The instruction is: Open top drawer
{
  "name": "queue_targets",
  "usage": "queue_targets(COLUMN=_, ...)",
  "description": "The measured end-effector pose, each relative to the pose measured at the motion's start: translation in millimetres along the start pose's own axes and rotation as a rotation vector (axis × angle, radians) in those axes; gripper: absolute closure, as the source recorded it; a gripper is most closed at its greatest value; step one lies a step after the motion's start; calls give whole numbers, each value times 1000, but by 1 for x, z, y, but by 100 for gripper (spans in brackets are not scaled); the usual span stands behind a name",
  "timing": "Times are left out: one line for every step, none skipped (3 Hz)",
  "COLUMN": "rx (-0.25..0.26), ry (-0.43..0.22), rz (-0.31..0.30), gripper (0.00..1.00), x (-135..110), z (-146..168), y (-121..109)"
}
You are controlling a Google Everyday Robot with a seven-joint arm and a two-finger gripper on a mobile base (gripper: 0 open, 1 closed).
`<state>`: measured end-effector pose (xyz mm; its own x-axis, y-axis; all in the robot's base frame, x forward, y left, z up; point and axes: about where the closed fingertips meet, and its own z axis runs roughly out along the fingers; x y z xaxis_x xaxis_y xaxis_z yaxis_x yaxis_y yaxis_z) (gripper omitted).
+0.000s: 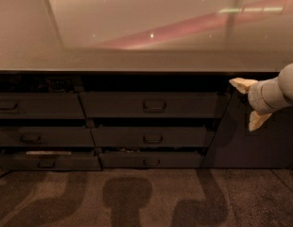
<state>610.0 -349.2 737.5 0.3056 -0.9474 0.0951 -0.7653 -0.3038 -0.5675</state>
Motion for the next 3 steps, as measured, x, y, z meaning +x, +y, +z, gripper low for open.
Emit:
queue_targets(rx=3, ry=0, rz=1, gripper=0, x=2, z=1, y=-3)
queue_targets(rx=-29, ry=7, rz=-13, gripper=0, x=-8, z=18, y=-2)
queue_targets(rx=-60, ry=22, rz=-118, gripper=0, x=-41, z=40, y=5)
